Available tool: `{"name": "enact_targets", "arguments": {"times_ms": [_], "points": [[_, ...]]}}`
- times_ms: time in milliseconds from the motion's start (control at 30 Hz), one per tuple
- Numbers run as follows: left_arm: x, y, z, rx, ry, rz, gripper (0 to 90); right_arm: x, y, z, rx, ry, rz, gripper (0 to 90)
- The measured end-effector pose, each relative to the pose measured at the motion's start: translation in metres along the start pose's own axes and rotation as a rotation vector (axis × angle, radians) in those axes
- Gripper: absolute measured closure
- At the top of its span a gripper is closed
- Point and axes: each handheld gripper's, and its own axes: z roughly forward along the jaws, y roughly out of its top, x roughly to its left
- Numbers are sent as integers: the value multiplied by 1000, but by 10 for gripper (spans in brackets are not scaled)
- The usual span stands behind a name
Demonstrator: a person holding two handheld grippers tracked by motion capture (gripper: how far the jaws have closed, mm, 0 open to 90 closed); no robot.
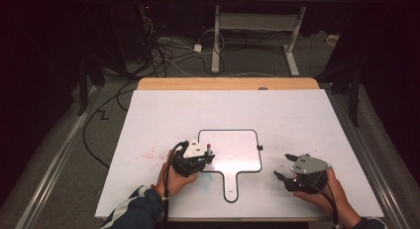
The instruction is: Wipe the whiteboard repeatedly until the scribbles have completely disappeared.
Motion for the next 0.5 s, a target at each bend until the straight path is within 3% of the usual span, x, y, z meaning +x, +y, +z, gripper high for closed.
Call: {"name": "enact_targets", "arguments": {"times_ms": [500], "points": [[-15, 23, 26, 4, -47, 57, 788, -3, 0, 4, 6, 5, 4, 341]]}}
